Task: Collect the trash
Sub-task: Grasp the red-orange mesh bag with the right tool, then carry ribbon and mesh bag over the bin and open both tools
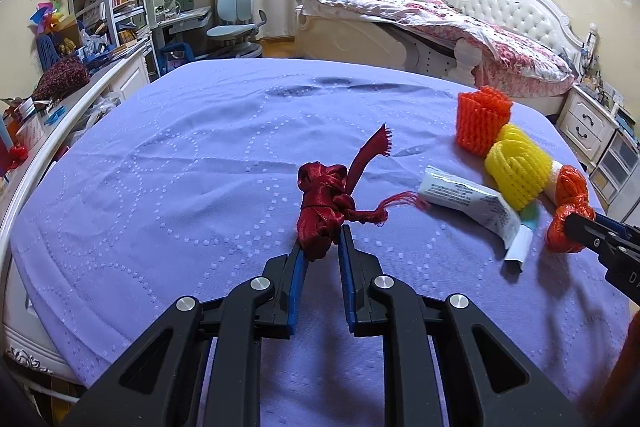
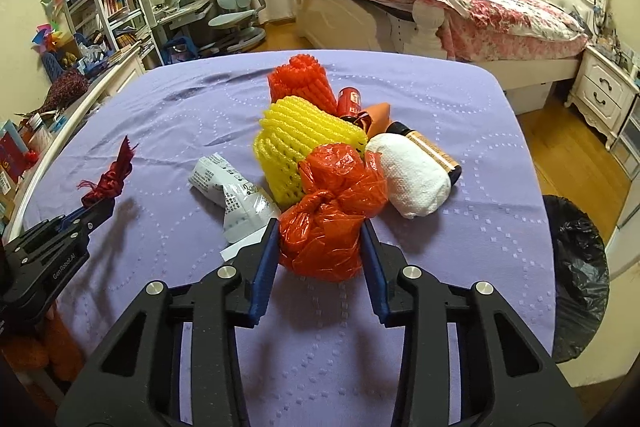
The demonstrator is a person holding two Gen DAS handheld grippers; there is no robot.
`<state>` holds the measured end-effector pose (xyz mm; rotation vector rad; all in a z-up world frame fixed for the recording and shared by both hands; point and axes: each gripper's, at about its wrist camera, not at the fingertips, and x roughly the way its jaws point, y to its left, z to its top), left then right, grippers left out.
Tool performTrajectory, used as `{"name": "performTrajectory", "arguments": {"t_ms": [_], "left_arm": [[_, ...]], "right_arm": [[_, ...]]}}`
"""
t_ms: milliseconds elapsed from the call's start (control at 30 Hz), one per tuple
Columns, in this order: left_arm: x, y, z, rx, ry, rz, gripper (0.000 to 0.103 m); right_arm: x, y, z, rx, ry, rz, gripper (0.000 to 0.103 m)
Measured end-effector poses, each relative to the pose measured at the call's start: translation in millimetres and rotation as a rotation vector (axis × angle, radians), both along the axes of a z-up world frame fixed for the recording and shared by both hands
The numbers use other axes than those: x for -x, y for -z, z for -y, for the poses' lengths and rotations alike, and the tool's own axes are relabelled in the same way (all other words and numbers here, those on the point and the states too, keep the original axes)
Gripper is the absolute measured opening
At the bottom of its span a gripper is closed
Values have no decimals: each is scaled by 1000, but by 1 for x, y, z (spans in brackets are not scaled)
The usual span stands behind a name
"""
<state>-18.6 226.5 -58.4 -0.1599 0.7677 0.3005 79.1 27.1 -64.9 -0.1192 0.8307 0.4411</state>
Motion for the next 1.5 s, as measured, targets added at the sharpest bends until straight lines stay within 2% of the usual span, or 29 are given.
{"name": "performTrajectory", "arguments": {"t_ms": [467,867,1133,1500], "left_arm": [[6,-21,49,13,119,59,18],[-15,-40,135,18,318,121,18],[-47,-40,197,26,449,126,18],[-90,-21,274,-6,574,90,18]], "right_arm": [[20,-25,52,-12,82,81,38],[18,-34,136,-10,255,118,38],[2,-24,194,20,376,118,38],[-25,2,249,14,454,69,38]]}}
